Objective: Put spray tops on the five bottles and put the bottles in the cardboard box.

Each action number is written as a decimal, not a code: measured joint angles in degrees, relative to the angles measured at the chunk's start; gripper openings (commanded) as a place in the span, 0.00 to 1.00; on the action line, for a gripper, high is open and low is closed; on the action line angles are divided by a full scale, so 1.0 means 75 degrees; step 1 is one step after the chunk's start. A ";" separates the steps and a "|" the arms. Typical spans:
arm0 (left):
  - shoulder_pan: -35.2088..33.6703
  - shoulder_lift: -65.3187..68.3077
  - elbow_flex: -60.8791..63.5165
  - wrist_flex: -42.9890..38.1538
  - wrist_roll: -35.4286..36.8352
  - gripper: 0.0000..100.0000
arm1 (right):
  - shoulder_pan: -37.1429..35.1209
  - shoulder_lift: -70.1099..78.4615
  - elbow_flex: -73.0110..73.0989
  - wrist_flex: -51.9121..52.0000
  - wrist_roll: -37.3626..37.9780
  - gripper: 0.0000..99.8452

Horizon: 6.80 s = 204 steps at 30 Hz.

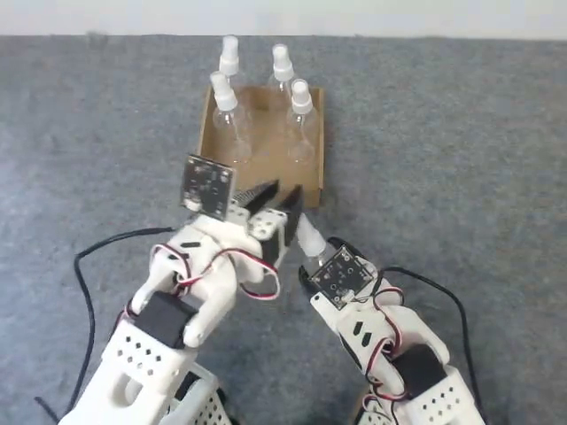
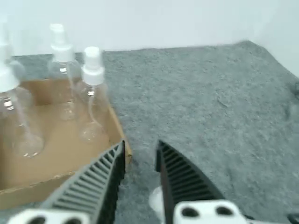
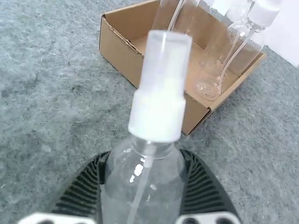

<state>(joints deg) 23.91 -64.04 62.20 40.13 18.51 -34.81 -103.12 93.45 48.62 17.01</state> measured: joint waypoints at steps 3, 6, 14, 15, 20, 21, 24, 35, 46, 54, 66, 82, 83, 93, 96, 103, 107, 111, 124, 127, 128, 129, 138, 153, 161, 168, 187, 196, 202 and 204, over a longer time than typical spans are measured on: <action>-0.0141 0.0000 -0.0012 0.0012 0.0023 0.08 | 0.0000 0.0000 0.0000 0.0000 0.0000 0.01; -0.0164 0.0000 0.0012 0.0012 0.0012 0.08 | 0.0000 0.0000 0.0000 0.0000 0.0000 0.01; -0.0199 0.0000 0.0996 -0.0281 -0.1196 0.08 | 0.0023 0.0012 0.0000 0.0000 0.0000 0.01; -0.0176 0.0000 0.1114 -0.0328 -0.1301 0.08 | 0.0023 0.0012 0.0000 0.0000 0.0000 0.01; 0.0105 0.0000 0.1207 -0.0387 -0.1512 0.08 | 0.0023 0.0012 0.0000 0.0000 0.0000 0.01; 0.0234 0.0000 0.1207 -0.0387 -0.1500 0.08 | 0.0023 0.0012 0.0000 0.0000 0.0000 0.01; 0.0645 0.0000 0.1207 -0.0316 -0.1782 0.08 | 0.0035 0.0012 0.0000 0.0000 0.0000 0.01; 0.1008 -0.0023 0.0961 0.0668 -0.2450 0.08 | 0.0047 0.0012 0.0000 0.0000 0.0000 0.01; 0.0152 -0.0012 0.0340 0.0821 -0.2309 0.08 | 0.0223 0.0012 0.0000 0.0000 -0.0234 0.01; 0.0152 -0.0012 -0.0293 0.0223 -0.1664 0.08 | 0.0234 0.0012 0.0000 0.0000 -0.0258 0.01; 0.1407 -0.0012 0.0809 -0.1524 -0.1875 0.08 | 0.0234 0.0012 0.0000 0.0000 -0.0258 0.01; 0.1418 -0.0129 -0.0223 0.1383 -0.2145 0.08 | 0.0234 0.0012 0.0012 0.0000 -0.0258 0.01; 0.1418 -0.0129 -0.0234 0.1418 -0.2145 0.08 | 0.0234 0.0012 0.0012 0.0000 -0.0258 0.01; 0.1418 -0.0316 -0.0316 0.1641 -0.2145 0.08 | 0.0234 0.0012 0.0012 0.0000 -0.0270 0.01; 0.1453 -0.1020 -0.0293 0.1911 -0.2168 0.08 | 0.0234 0.0012 0.0000 0.0000 -0.0305 0.01; 0.0961 -0.3341 0.0469 0.2016 -0.2180 0.08 | 0.0234 0.0012 0.0000 0.0000 -0.0305 0.01; 0.0375 -0.4466 0.0785 0.2016 -0.2180 0.08 | 0.0234 0.0000 0.0094 0.0000 -0.0305 0.01; -0.0141 -0.5216 0.1090 0.2016 -0.2180 0.08 | 0.0246 -0.0035 0.0211 -0.0059 -0.0316 0.01; -0.1571 -0.5228 0.2286 0.0973 -0.2180 0.08 | 0.0914 0.0000 0.0211 -0.0211 -0.0692 0.01; -0.1899 -0.5228 0.2485 0.0715 -0.2180 0.08 | 0.1172 0.0000 0.0211 -0.0234 -0.0774 0.01; -0.1958 -0.5228 0.2567 0.0656 -0.2180 0.08 | 0.1242 0.0000 0.0211 -0.0234 -0.0785 0.01; -0.2004 -0.5228 0.2637 0.0621 -0.2180 0.08 | 0.1289 0.0000 0.0211 -0.0234 -0.0797 0.01; -0.2122 -0.5228 0.3364 -0.0199 -0.2180 0.08 | 0.1301 0.0000 0.0117 -0.0738 -0.0797 0.01; -0.2544 -0.5228 0.3470 -0.0316 -0.2180 0.08 | 0.1301 0.0000 -0.2473 -0.1172 -0.0785 0.01; -0.2544 -0.5228 0.3927 -0.1102 -0.2532 0.08 | 0.0961 0.0000 -0.2649 -0.2286 -0.0785 0.01; -0.2544 -0.5228 0.3927 -0.1102 -0.2637 0.08 | 0.0481 0.0000 -0.2649 -0.3305 -0.0785 0.01; -0.2602 -0.5228 0.3927 -0.1102 -0.2637 0.08 | 0.0481 0.4900 -0.3974 -0.6095 -0.0797 0.01; -0.3704 -0.5228 0.3927 -0.1747 -0.1981 0.08 | 0.0481 0.7103 -0.3974 -0.7549 -0.0797 0.01; -0.3833 -0.5228 0.3927 -0.1793 -0.1864 0.08 | 0.0481 0.8944 -0.4712 -0.8182 -0.0797 0.01; -0.3833 -0.5228 0.3927 -0.1793 -0.1864 0.08 | 0.0481 0.9565 -0.5029 -0.8240 -0.0797 0.01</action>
<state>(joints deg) -4.84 -103.25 91.65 26.68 4.53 -31.21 -31.38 55.74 -13.19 11.03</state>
